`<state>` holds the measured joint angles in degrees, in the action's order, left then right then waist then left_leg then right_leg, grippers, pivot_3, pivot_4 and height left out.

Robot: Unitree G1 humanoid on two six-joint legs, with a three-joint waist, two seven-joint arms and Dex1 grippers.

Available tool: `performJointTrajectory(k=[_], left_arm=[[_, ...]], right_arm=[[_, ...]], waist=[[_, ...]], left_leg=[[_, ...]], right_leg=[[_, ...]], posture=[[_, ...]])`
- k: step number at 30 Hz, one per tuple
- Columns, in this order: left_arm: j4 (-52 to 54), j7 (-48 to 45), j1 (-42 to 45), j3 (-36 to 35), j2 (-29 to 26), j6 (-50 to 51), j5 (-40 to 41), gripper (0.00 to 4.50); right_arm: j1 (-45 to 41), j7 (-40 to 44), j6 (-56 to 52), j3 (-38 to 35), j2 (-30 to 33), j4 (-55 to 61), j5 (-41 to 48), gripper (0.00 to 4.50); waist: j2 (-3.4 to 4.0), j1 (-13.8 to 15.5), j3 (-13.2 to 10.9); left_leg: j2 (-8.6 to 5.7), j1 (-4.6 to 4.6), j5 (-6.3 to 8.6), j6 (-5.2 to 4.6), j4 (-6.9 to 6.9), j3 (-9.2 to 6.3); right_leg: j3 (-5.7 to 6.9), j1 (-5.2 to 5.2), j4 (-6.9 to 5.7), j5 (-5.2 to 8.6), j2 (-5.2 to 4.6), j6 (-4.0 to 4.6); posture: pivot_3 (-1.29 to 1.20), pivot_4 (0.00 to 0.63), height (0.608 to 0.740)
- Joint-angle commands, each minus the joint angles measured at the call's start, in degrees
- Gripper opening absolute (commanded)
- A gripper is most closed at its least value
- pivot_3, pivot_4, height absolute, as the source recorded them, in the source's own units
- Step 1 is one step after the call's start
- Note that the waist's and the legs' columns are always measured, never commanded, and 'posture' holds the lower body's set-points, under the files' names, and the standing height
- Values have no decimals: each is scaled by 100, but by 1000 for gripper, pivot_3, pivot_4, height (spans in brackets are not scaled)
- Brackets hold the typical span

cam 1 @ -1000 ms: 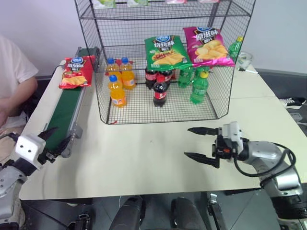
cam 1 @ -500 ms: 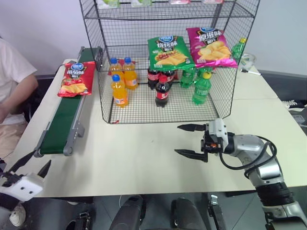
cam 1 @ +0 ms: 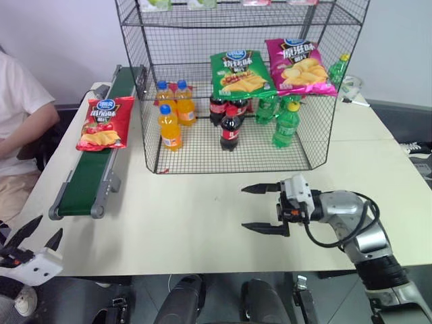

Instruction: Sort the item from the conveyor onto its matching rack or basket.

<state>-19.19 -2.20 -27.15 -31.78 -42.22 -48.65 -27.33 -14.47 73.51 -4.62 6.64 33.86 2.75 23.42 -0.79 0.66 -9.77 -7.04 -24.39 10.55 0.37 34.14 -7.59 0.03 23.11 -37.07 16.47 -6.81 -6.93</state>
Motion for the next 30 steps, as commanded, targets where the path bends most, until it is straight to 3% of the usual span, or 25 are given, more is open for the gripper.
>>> performJointTrajectory(k=[1,30], left_arm=[[-20,248,-38,70,-195,-128,-78,2853],[-129,732,171,678,-495,427,-174,2853]], right_arm=[[-20,-28,100,-66,-19,153,46,4500],[-113,-389,14,-112,-207,162,111,4500]], waist=[[0,0,0],[0,-3,0]], left_leg=[[0,1,0,0,0,0],[0,1,0,0,0,0]], right_leg=[[0,-1,0,0,0,0],[6,1,-4,-3,2,-6]], posture=[[0,150,740],[0,150,740]])
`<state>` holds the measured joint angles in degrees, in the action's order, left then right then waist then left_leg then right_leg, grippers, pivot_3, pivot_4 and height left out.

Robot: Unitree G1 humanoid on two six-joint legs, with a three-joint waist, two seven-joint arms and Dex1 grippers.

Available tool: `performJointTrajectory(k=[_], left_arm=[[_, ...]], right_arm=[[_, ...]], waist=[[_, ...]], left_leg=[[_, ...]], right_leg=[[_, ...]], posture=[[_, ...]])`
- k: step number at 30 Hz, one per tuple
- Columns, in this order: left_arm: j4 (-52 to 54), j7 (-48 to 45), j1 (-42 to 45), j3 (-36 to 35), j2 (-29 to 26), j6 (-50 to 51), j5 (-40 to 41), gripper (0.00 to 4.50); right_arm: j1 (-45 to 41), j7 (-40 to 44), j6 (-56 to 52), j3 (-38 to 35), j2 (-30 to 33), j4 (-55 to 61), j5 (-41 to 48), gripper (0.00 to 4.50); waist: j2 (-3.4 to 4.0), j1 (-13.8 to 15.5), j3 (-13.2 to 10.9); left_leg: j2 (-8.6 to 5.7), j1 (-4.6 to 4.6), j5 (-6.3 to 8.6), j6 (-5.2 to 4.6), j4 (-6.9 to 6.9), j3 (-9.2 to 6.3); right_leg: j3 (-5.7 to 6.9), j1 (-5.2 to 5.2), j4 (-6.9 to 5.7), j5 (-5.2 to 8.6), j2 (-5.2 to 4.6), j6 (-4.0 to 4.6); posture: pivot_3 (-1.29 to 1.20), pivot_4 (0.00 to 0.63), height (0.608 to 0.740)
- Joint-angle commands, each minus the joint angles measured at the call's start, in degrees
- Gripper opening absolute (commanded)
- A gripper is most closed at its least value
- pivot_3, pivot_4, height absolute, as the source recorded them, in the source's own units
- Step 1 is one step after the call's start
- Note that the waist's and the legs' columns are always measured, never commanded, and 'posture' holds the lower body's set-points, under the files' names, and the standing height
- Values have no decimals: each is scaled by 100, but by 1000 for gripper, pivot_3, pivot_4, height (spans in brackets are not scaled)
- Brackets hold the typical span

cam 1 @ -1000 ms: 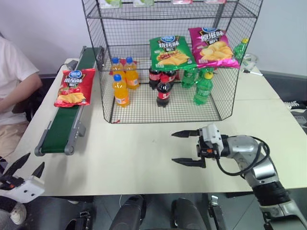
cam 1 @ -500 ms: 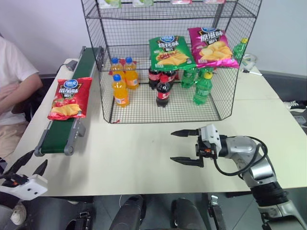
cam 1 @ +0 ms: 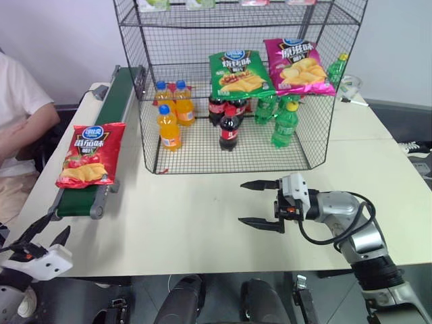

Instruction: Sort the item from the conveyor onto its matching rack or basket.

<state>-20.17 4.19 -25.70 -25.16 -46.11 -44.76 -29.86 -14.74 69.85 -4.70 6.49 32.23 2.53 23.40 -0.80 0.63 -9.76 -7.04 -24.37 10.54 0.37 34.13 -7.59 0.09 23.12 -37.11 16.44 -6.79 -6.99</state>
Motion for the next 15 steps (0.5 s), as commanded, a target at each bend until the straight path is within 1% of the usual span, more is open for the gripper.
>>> performJointTrajectory(k=[1,10,15], left_arm=[[-37,99,37,29,-104,54,89,2853],[-49,174,160,167,-154,134,58,2853],[-110,181,397,323,-202,189,42,2853]], right_arm=[[-86,-27,26,-100,-41,182,110,4500],[-99,-45,37,-89,-33,178,92,4500],[-169,-75,40,-108,-49,196,112,4500]], waist=[[0,0,0],[0,0,0],[0,1,0]], left_leg=[[0,0,0,0,0,0],[0,0,0,0,0,0],[0,1,0,0,0,0]], right_leg=[[0,0,0,0,0,0],[0,0,-1,-7,0,-13],[0,1,-2,-8,1,-14]], posture=[[0,150,740],[0,150,740],[0,150,740]])
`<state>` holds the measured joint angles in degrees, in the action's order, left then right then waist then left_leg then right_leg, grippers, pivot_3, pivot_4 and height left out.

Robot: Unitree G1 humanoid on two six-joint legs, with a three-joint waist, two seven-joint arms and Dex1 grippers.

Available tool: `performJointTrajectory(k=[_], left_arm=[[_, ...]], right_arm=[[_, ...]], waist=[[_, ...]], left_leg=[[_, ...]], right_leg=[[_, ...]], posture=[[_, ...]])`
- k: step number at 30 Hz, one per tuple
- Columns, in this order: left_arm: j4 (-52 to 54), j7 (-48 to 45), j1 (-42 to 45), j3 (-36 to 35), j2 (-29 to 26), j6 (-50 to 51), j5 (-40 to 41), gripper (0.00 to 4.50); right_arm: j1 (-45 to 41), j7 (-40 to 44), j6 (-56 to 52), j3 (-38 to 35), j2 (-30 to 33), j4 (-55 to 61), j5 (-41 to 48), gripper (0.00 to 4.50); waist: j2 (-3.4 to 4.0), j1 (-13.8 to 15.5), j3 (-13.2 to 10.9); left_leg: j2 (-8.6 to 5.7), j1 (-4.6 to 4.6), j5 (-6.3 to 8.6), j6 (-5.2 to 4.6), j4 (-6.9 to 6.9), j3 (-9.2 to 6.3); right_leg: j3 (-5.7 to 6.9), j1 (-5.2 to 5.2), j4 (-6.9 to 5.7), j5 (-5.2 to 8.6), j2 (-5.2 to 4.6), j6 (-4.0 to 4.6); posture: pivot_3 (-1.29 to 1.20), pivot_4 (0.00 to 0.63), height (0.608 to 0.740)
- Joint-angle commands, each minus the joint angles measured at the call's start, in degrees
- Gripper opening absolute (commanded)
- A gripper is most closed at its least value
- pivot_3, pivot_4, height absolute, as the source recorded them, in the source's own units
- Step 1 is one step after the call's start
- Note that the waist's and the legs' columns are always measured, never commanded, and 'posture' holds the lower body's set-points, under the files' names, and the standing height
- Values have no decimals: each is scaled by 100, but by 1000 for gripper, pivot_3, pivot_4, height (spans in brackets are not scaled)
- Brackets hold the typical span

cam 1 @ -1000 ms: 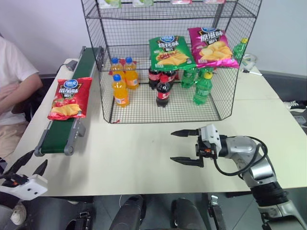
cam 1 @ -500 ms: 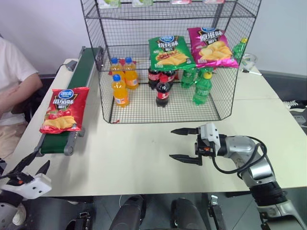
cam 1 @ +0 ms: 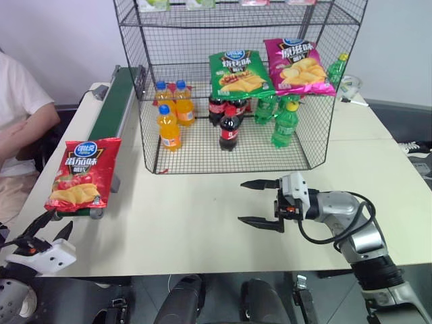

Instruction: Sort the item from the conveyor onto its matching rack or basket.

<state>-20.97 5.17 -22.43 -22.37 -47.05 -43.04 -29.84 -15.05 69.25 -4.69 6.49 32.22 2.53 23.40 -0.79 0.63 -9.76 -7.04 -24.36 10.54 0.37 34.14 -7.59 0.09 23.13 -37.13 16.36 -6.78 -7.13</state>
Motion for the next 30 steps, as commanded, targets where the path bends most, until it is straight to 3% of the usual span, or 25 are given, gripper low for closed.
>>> performJointTrajectory(k=[1,20,23,27,30], left_arm=[[-52,87,108,64,-119,31,50,2853],[-26,33,362,323,-190,-8,162,2853],[39,5,321,305,-182,-55,220,1975],[109,39,265,250,-169,-91,247,39],[310,181,158,137,-128,-56,180,39]], right_arm=[[-144,-19,36,-112,-45,193,117,4500],[-126,-59,85,-88,-46,162,70,4500],[-133,-62,101,-77,-60,143,60,4500],[-144,-60,104,-69,-71,121,55,4500],[-154,-63,110,-66,-79,106,46,4500]], waist=[[0,0,0],[-1,0,1],[-1,-1,1],[-1,0,1],[-1,-1,1]], left_leg=[[0,0,0,0,0,0],[0,1,-1,0,0,0],[0,1,-1,-1,0,0],[0,2,-1,0,1,0],[0,2,-1,-1,1,0]], right_leg=[[0,0,0,0,0,0],[0,1,-4,-2,0,-3],[0,1,-4,-2,1,-3],[0,1,-4,-2,0,-3],[0,1,-5,-2,0,-3]], posture=[[0,150,740],[0,150,740],[0,150,740],[0,150,740],[0,150,740]])
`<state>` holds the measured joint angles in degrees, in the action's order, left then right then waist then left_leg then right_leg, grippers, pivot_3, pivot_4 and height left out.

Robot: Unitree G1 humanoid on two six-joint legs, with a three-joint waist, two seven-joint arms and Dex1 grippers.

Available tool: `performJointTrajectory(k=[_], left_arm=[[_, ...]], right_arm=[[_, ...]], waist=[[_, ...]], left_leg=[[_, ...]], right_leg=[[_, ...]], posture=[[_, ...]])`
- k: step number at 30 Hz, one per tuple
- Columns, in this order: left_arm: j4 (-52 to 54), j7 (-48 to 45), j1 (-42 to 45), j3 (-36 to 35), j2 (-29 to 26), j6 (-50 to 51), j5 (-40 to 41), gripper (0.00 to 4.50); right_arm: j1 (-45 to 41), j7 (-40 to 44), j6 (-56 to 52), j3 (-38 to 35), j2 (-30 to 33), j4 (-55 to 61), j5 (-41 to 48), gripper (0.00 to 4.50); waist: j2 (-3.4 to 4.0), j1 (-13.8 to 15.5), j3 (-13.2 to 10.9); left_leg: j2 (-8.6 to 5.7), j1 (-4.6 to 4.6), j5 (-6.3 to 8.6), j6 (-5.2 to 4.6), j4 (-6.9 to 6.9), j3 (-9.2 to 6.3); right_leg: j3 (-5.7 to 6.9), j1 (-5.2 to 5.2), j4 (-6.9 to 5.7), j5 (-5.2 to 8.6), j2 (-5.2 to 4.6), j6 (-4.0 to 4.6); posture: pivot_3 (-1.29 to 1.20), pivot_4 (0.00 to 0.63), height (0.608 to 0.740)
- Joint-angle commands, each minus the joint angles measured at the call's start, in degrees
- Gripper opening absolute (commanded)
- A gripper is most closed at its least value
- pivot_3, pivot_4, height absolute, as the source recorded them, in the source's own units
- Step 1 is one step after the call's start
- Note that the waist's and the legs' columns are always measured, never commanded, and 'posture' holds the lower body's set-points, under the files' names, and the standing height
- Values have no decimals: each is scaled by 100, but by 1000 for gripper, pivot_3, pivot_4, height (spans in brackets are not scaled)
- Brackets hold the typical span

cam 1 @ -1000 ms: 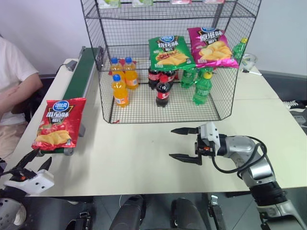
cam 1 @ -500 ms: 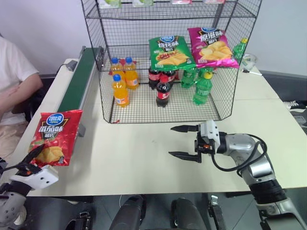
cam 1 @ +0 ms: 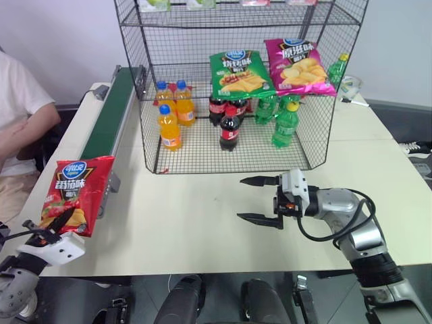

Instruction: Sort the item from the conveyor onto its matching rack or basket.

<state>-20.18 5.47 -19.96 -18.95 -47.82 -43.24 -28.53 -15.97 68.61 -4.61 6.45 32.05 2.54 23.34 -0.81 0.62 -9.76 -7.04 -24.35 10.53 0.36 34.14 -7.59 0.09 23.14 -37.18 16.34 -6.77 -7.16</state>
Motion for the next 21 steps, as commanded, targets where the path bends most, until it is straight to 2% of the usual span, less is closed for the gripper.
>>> performJointTrajectory(k=[1,8,12,16,21], left_arm=[[317,227,-124,-271,-28,-19,32,39],[1264,458,-365,-787,96,67,-49,39],[2282,179,-212,-927,27,155,-166,39],[3014,-292,484,-844,-113,530,90,39],[3467,-771,1517,-249,-1,909,164,39]], right_arm=[[-61,0,104,-61,-62,103,47,4500],[-56,-120,241,-167,-100,36,7,4500],[-216,-745,556,-655,-394,-263,90,4500],[-333,-1857,1296,-1214,-810,-477,-279,4500],[-273,-2516,1528,-1303,-986,-411,-588,4500]], waist=[[0,0,0],[0,3,0],[-2,13,1],[0,16,0],[5,-33,-1]], left_leg=[[0,0,0,0,0,0],[0,0,0,0,0,0],[0,0,0,0,1,0],[-1,0,-1,2,1,-1],[-3,2,-10,-7,-2,8]], right_leg=[[0,0,0,0,0,0],[0,-1,0,0,-1,0],[0,-3,0,0,0,1],[3,-3,-1,-1,5,4],[-1,1,-8,-4,13,0]], posture=[[0,150,740],[0,150,740],[0,150,740],[0,150,740],[0,150,740]])
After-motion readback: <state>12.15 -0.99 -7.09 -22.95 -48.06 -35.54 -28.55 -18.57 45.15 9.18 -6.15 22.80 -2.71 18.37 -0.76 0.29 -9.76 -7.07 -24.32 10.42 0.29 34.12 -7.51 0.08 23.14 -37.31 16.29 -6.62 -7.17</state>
